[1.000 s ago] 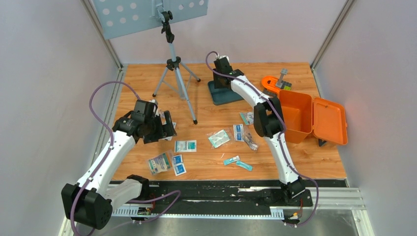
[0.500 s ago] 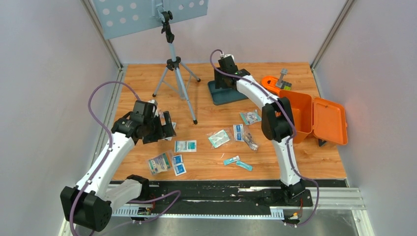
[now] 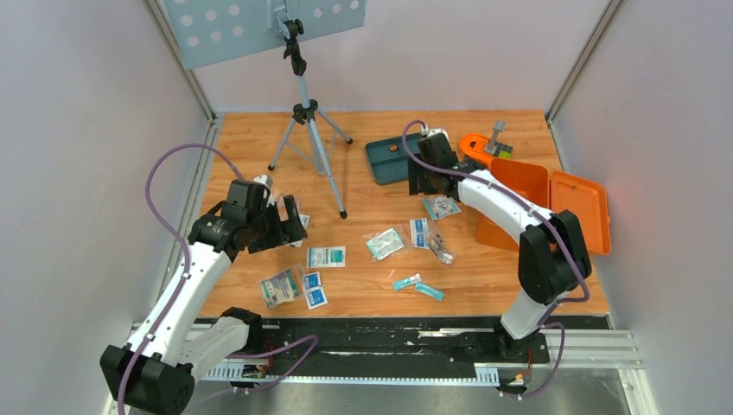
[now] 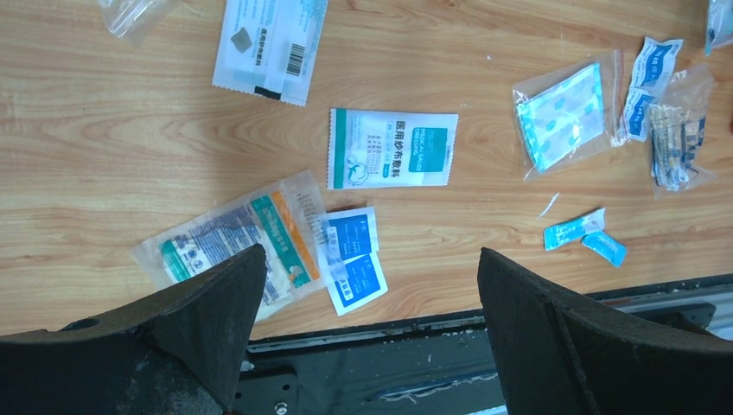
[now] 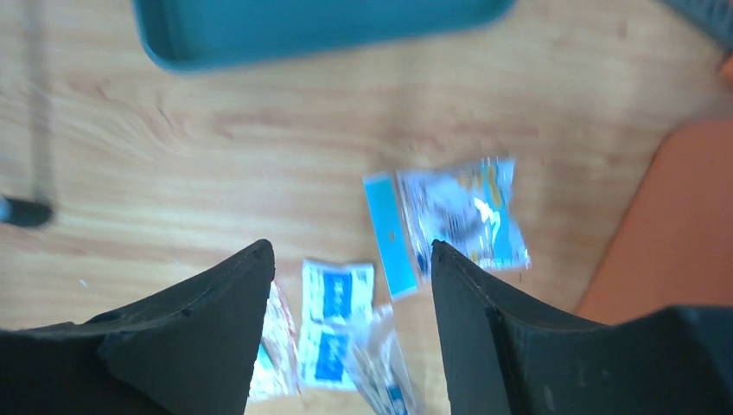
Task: Organize the medicine kit
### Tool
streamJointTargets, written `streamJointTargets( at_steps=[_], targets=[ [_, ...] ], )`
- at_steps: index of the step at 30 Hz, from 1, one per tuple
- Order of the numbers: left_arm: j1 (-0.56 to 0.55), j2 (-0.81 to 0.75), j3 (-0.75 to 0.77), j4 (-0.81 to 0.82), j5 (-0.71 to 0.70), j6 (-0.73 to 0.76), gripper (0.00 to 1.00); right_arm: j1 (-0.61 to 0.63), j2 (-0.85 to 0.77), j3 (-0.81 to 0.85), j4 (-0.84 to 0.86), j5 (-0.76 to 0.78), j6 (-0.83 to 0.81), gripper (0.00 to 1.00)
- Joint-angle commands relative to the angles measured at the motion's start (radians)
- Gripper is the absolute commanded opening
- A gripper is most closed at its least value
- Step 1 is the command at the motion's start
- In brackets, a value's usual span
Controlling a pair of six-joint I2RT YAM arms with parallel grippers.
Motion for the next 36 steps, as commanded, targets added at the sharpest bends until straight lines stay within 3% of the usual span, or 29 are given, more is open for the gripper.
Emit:
streamJointTargets(
  at_steps=[1, 7, 13, 19, 28, 36],
  targets=[
    [0.004, -0.023, 0.0, 0.038, 0.026, -0.004, 1.0, 0.015, -0.135, -0.151, 0.021, -0.035, 0.047, 0.66],
    [0.003, -0.023, -0.012, 0.045, 0.034, -0.008, 1.0, 0.085, -0.233, -0.284, 0.023, -0.132, 0.169, 0.65],
    [0.003, -0.022, -0.016, 0.051, 0.026, -0.012, 1.0, 0.215, -0.184, -0.315, 0.023, -0.135, 0.296, 0.6],
    [0.004, -0.024, -0.018, 0.052, 0.032, -0.016, 1.0, 0.216, -0.169, -0.371, 0.071, -0.184, 0.449, 0.55],
    [0.004, -0.027, -0.022, 0.056, 0.03, -0.017, 1.0, 0.169, -0.2, -0.429, 0.074, -0.184, 0.456, 0.54],
    [0.003, -0.021, -0.026, 0.064, 0.036, -0.02, 1.0, 0.111, -0.192, -0.498, 0.168, -0.295, 0.489, 0.52]
  ],
)
